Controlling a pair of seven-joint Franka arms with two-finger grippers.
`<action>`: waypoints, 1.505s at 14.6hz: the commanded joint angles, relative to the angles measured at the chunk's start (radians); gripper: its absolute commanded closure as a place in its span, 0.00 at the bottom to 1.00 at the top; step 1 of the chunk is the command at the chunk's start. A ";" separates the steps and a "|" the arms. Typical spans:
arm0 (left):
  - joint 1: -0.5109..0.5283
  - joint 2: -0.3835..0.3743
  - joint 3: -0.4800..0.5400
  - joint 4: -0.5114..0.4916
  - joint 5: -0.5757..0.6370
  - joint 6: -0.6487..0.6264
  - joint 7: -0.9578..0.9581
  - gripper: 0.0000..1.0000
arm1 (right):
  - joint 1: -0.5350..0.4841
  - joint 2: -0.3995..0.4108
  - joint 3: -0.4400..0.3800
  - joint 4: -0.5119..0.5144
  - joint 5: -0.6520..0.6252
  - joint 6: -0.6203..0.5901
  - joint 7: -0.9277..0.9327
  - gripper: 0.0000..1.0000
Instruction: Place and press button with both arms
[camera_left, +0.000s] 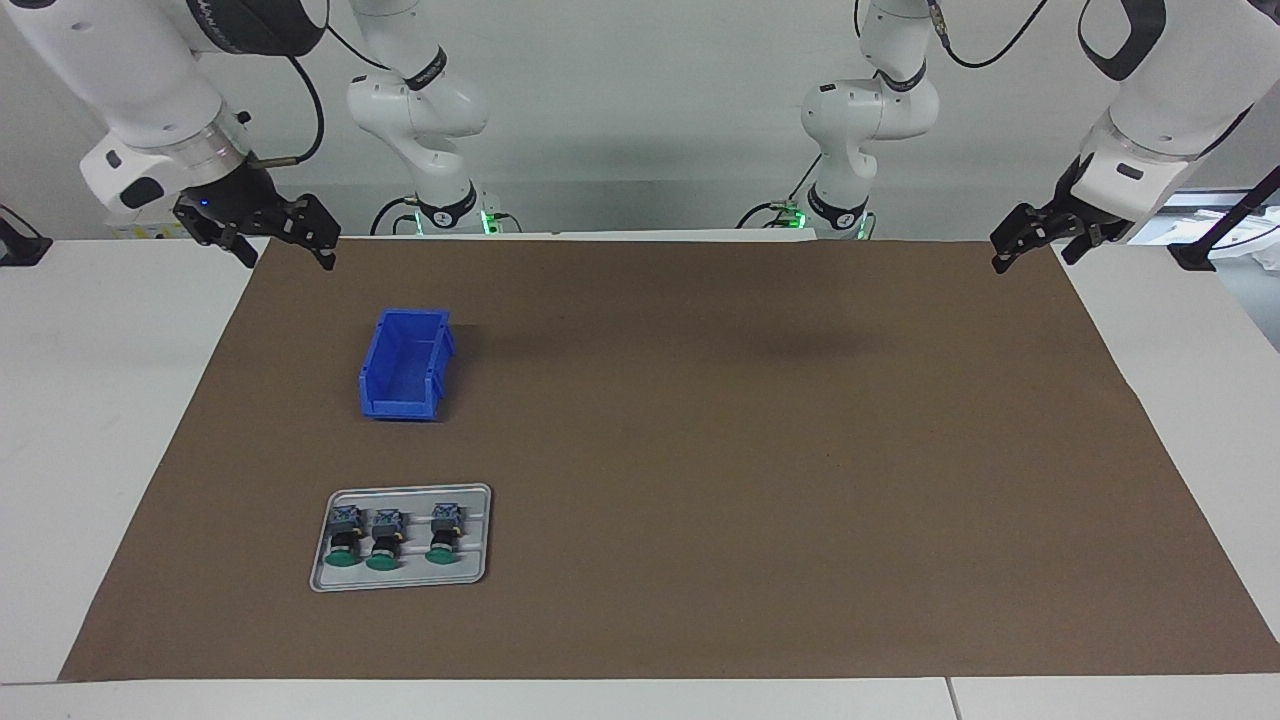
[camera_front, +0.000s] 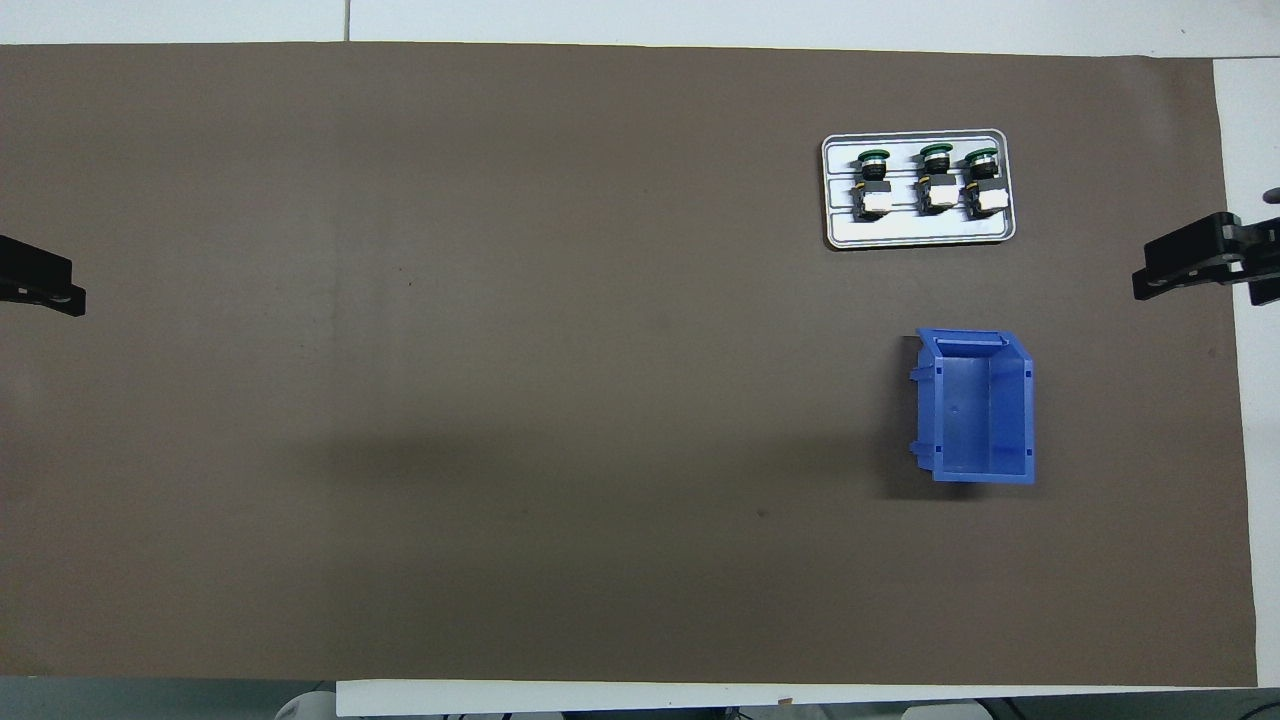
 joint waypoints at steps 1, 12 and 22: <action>0.015 -0.022 -0.011 -0.025 0.016 0.006 0.004 0.00 | 0.024 0.009 0.006 -0.110 0.015 0.156 0.035 0.05; 0.012 -0.021 -0.011 -0.024 0.016 0.009 0.004 0.00 | 0.127 0.464 0.015 -0.071 0.012 0.775 0.044 0.09; 0.014 -0.022 -0.011 -0.025 0.016 0.001 0.002 0.00 | 0.126 0.558 0.014 -0.097 0.007 0.911 -0.030 0.09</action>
